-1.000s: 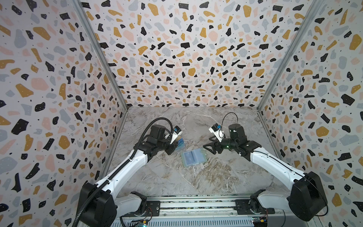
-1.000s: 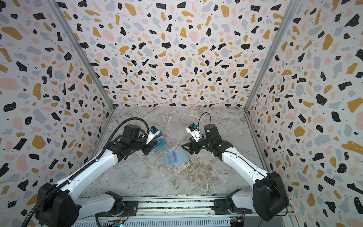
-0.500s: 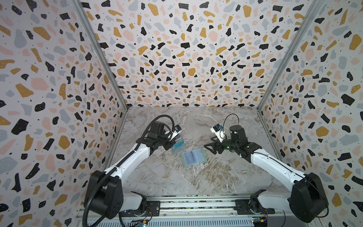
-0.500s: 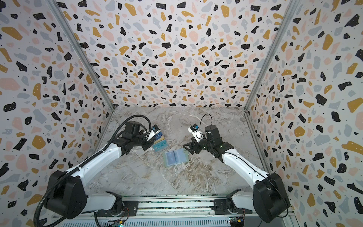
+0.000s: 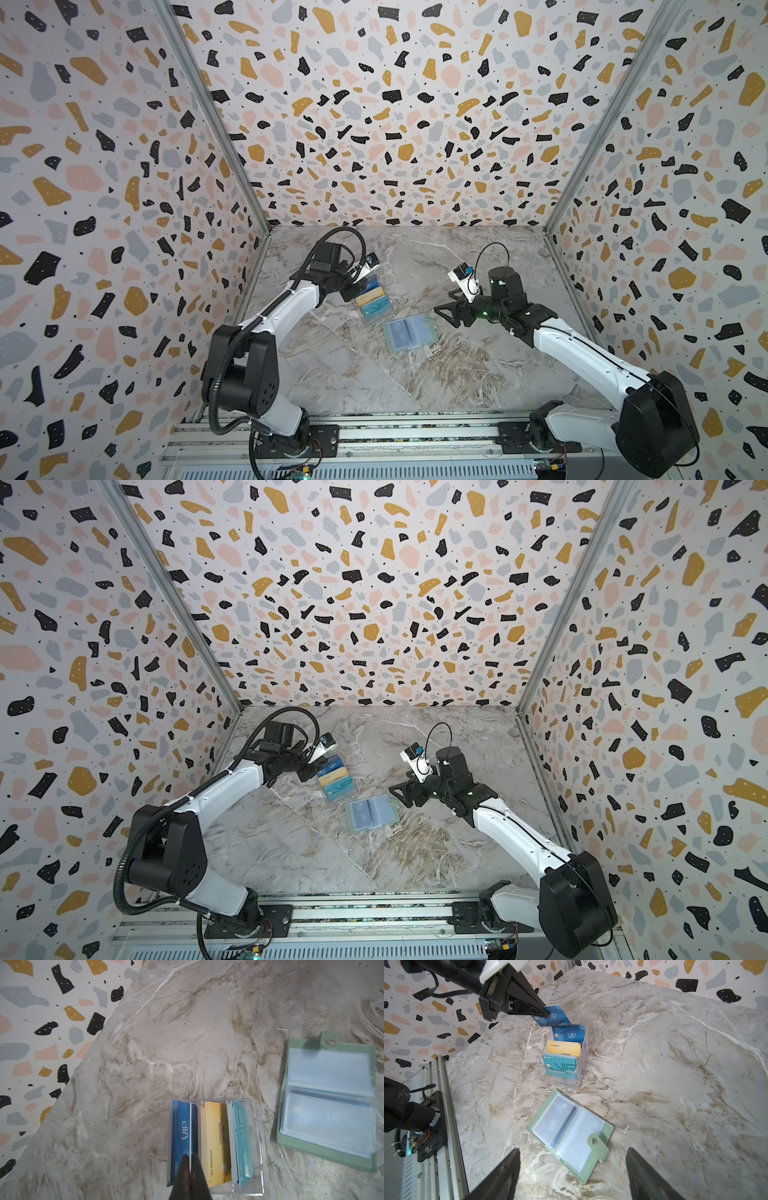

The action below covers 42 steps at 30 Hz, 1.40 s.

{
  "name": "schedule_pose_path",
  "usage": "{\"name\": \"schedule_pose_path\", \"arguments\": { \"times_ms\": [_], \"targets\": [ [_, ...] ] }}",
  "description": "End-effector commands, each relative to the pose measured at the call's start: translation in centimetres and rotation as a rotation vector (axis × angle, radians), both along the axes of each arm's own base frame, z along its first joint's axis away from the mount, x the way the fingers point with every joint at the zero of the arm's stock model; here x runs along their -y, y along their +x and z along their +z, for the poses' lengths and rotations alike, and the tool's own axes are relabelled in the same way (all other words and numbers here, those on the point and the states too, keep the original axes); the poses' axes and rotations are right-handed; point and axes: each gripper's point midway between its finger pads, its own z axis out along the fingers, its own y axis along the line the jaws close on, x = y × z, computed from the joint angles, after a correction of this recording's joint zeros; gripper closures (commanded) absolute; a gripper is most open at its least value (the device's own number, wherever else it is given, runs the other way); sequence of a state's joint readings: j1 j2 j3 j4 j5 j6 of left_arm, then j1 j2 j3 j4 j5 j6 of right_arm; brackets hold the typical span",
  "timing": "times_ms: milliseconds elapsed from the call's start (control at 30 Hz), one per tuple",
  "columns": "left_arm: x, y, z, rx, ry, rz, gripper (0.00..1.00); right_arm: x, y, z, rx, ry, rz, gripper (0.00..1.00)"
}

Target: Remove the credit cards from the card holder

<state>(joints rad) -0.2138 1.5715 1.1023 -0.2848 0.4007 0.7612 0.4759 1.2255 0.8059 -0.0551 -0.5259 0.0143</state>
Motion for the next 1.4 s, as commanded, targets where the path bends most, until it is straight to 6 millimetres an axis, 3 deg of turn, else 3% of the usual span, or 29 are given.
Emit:
{"name": "schedule_pose_path", "arguments": {
  "times_ms": [0, 367, 1367],
  "targets": [
    [0.2, 1.2, 1.2, 0.065, -0.013, -0.043, 1.00, 0.3, -0.1, 1.0, 0.030, 0.011, -0.012, 0.20],
    [-0.2, 2.4, -1.9, 0.004, 0.058, -0.079, 1.00, 0.5, 0.0, 1.0, 0.033, 0.006, -0.022, 0.20],
    [0.2, 1.6, -6.1, -0.087, 0.015, -0.073, 0.96, 0.6, 0.3, 1.1, 0.044, 0.001, -0.023, 0.20]
  ]
}}
